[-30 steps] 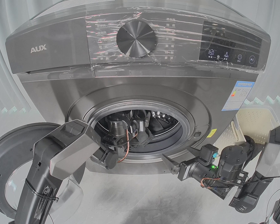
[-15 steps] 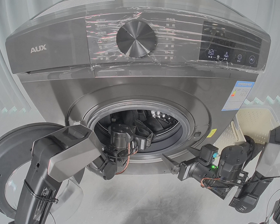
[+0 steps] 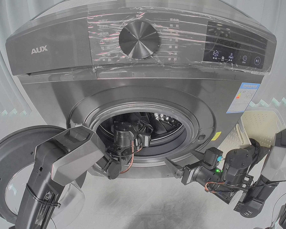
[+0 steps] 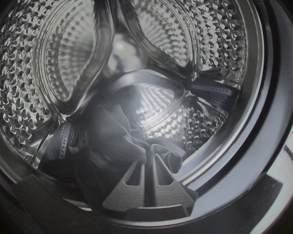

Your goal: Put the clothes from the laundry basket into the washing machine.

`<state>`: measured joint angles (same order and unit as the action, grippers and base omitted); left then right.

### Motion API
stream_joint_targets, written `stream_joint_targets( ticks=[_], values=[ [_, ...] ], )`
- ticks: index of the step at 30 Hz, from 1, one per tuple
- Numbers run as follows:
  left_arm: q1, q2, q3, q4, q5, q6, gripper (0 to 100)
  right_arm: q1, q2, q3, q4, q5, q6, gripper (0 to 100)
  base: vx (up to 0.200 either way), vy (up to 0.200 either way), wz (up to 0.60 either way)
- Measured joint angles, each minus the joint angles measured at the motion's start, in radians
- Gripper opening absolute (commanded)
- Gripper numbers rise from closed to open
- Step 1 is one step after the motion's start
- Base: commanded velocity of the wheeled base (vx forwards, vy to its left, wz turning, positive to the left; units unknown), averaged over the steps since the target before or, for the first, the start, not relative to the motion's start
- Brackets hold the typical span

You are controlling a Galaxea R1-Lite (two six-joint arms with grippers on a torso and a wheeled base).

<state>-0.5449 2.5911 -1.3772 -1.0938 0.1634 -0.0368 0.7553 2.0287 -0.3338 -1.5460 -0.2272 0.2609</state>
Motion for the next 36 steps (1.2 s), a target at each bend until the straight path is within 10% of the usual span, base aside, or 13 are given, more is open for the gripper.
stream_joint_targets(
  ticks=[18, 19, 36],
  values=[
    [0.055, 0.086, -0.389, -0.003, 0.074, -0.024, 0, 0.000, 0.002, 0.000, 0.000, 0.001, 0.008, 100, 0.000, 0.000, 0.00],
    [0.056, 0.090, -0.390, -0.003, 0.075, -0.023, 100, 0.000, 0.002, 0.000, 0.000, 0.001, 0.008, 100, 0.000, 0.000, 0.00],
    [0.007, -0.001, -0.048, 0.090, 0.048, -0.017, 100, 0.000, 0.006, 0.000, 0.000, 0.001, 0.008, 100, 0.000, 0.000, 0.00]
  ],
)
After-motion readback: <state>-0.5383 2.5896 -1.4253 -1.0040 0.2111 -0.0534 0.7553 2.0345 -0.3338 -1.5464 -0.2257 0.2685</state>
